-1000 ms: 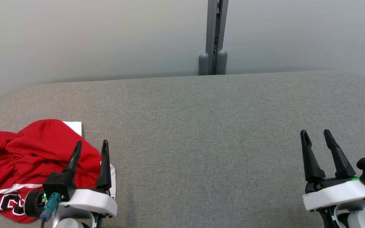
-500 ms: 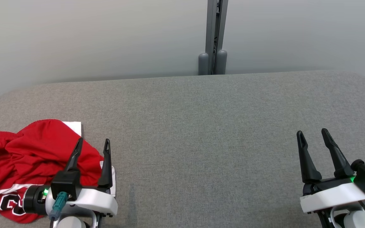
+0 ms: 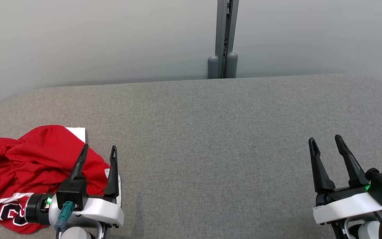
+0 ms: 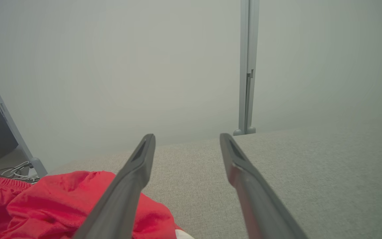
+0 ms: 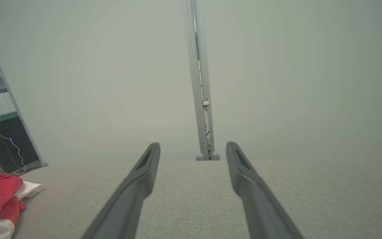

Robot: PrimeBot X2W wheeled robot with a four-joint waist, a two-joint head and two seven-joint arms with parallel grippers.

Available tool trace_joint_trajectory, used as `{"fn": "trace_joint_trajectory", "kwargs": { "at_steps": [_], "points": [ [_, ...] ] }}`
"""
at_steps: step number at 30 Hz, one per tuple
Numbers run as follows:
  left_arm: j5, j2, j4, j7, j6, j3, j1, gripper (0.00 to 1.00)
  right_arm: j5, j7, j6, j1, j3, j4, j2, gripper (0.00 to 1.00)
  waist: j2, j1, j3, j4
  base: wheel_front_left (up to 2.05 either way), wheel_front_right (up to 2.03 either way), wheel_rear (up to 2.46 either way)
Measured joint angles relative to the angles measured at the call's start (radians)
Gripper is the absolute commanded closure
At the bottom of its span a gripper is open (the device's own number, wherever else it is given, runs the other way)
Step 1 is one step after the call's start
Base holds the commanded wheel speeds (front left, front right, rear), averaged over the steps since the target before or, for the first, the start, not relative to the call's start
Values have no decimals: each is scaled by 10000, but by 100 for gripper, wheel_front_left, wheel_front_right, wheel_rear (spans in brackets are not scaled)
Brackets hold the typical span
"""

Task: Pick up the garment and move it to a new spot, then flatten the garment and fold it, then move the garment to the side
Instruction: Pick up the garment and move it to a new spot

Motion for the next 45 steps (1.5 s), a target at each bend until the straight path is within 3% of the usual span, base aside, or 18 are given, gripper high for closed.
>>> {"fn": "trace_joint_trajectory", "kwargs": {
  "at_steps": [30, 45],
  "points": [
    [-90, 0, 128, 0, 0, -29, -31, 0, 29, -6, 0, 1, 15, 19, -23, 0, 0, 0, -14, 122, 0, 0, 0],
    [-205, 6, 234, -2, 2, 132, -61, 0, 217, -15, 0, 66, 186, 48, -12, 0, 0, 0, -90, 1335, 0, 0, 0]
  ]
}}
